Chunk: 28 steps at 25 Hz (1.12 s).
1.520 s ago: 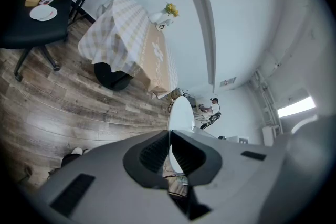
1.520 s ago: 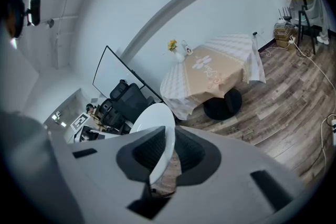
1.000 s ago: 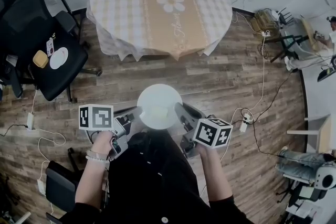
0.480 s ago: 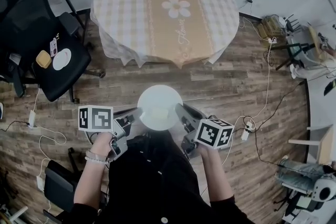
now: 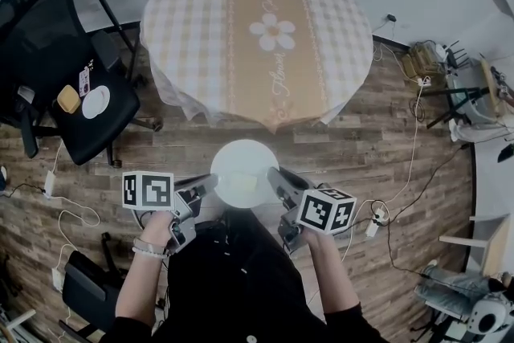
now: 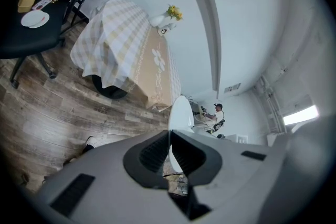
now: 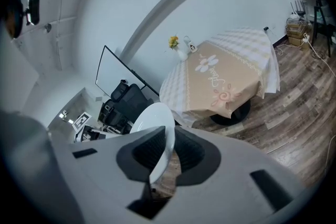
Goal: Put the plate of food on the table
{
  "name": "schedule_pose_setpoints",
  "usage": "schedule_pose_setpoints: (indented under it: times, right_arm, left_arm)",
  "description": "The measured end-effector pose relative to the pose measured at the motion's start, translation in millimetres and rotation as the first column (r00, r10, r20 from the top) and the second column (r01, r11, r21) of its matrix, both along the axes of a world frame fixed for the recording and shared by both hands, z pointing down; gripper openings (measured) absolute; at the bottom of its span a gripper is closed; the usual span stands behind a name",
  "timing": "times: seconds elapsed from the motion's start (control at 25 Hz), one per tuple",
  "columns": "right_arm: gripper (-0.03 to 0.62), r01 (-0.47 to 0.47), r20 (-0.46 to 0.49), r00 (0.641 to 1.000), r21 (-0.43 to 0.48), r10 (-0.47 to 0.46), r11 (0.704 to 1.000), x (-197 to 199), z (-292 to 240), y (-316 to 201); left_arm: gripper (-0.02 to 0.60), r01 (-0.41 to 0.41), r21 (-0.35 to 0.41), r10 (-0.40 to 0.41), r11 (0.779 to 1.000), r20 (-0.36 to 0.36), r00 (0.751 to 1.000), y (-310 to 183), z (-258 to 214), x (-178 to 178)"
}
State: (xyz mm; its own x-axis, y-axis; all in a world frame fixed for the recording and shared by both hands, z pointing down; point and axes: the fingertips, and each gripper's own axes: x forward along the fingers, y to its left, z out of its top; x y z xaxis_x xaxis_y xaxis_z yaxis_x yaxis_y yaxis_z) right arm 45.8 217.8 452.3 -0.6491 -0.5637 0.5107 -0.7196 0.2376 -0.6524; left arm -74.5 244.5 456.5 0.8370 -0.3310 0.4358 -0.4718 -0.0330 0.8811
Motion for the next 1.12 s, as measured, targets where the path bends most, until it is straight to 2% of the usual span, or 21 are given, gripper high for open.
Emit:
schedule_pose_setpoints:
  times: [0.24,0.6,1.12]
  right_arm:
    - [0.032,0.031,0.008,0.999,0.003,-0.031,1.0,12,-3,-38]
    - [0.032,0.078,0.027,0.997,0.003,-0.078,0.997,30,-5,-81]
    - [0.032,0.098,0.053,0.994,0.004,-0.098,0.995,43,-7,-110]
  left_arm:
    - [0.008,0.039,0.006,-0.039,0.999,0.01,0.999,-34,-3,13]
    - [0.008,0.096,0.002,-0.096,0.995,-0.018,0.995,-70,-6,32]
    - [0.008,0.133,0.008,-0.133,0.991,-0.004,0.991,-95,-10,46]
